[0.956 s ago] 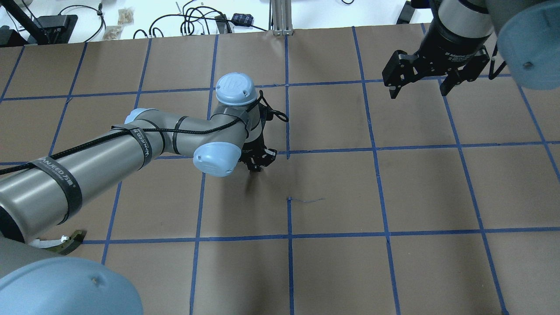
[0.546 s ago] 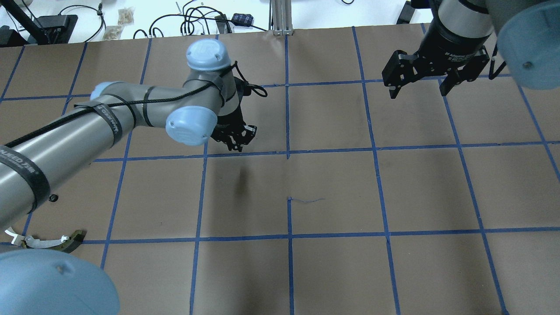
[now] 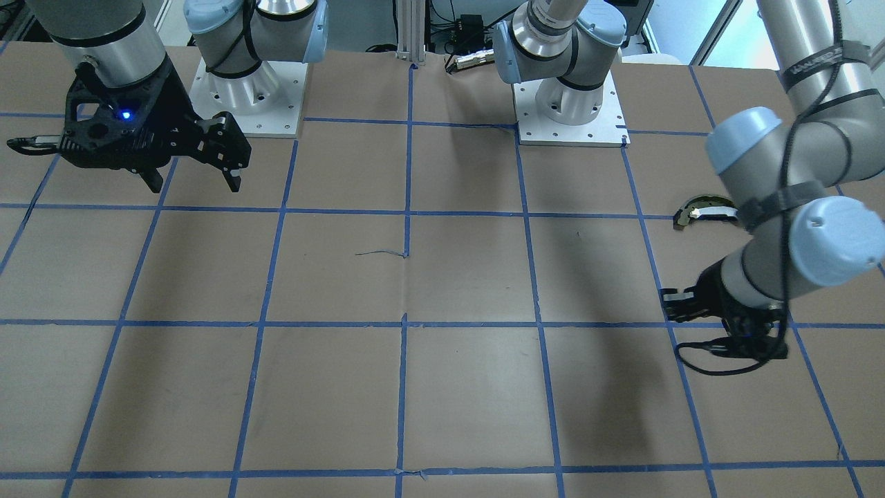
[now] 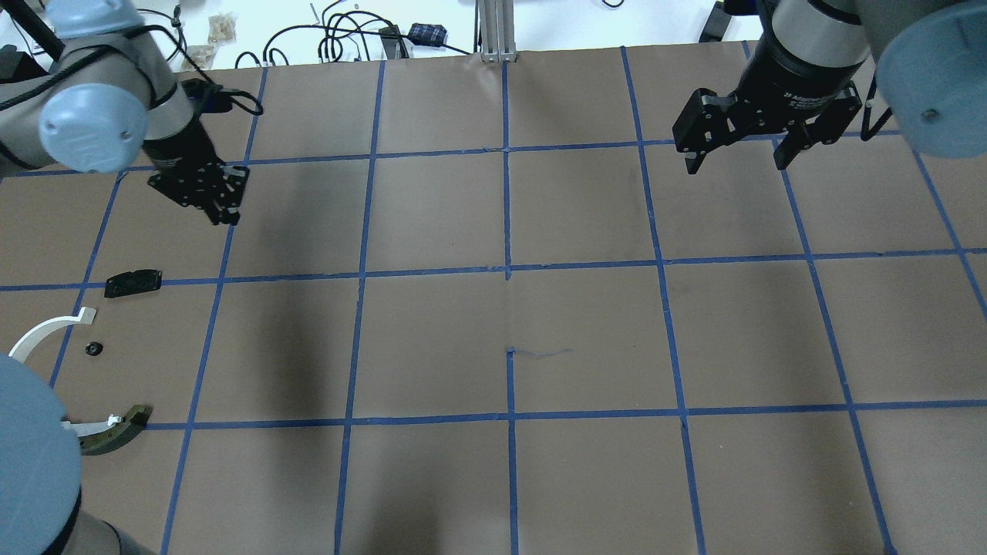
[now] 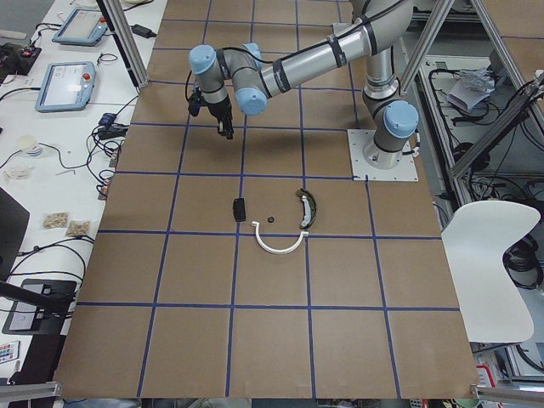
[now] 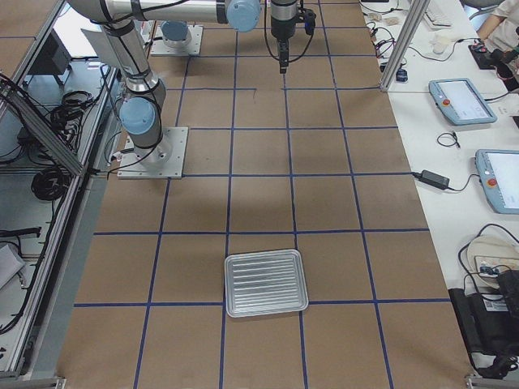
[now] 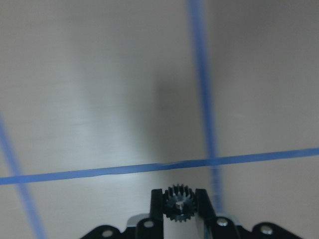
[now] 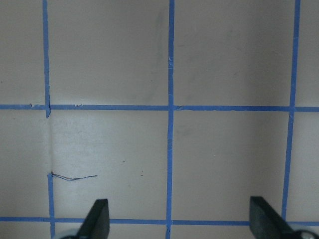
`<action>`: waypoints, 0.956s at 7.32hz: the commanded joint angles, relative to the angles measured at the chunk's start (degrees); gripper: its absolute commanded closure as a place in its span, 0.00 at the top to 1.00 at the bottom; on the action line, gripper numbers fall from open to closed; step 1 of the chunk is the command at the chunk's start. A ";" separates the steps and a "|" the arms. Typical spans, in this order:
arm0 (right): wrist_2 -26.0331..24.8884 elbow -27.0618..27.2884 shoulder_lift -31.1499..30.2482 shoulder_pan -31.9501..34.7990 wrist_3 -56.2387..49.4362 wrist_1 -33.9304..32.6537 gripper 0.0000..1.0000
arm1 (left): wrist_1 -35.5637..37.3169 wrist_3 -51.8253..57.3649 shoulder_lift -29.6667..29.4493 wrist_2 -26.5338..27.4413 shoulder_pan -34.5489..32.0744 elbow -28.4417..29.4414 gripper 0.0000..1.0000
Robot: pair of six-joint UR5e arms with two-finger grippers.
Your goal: Place bearing gear from tray to pile
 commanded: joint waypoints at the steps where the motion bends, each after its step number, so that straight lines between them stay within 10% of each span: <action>1: 0.01 0.01 0.00 0.00 0.00 0.00 1.00 | 0.25 8.12 -0.44 0.85 13.18 -3.39 0.00; 7: -0.08 0.01 0.00 0.00 -0.09 -0.09 1.00 | 8.42 13.05 -2.03 2.25 22.28 -12.55 0.00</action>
